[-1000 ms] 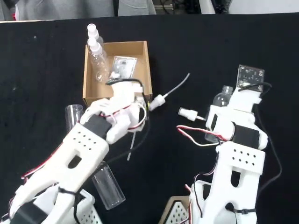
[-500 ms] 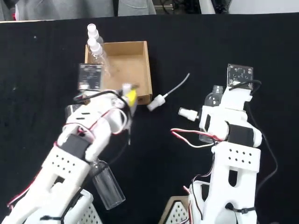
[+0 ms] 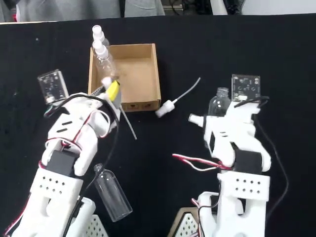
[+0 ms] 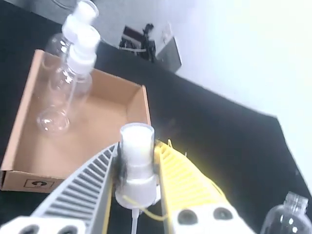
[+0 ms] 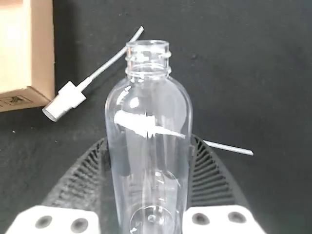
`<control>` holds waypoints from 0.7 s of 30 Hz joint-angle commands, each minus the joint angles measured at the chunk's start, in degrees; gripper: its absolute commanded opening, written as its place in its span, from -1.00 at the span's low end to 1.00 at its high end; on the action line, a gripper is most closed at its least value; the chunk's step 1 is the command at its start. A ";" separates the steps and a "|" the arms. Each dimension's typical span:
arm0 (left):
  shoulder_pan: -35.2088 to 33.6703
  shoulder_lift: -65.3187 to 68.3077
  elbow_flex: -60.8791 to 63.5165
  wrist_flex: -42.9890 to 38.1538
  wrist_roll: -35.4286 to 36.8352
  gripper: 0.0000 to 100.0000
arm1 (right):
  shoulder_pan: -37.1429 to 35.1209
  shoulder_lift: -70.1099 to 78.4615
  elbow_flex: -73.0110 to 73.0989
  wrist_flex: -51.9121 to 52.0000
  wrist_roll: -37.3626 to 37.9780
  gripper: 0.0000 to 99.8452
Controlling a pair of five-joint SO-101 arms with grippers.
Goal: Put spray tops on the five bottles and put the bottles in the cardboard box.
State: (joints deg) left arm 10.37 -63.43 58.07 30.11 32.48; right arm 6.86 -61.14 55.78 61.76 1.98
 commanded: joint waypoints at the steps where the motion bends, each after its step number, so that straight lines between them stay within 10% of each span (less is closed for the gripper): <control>1: -2.51 -2.02 -1.01 -1.49 2.37 -0.94 | -2.46 -2.24 0.31 -3.16 -0.26 -0.89; 21: -6.29 -2.02 8.31 -18.99 6.15 -0.94 | -8.09 -2.42 4.53 -8.26 -0.26 -0.89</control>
State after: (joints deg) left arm 4.66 -64.04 67.47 13.41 36.00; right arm 0.26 -61.85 60.70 55.16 1.98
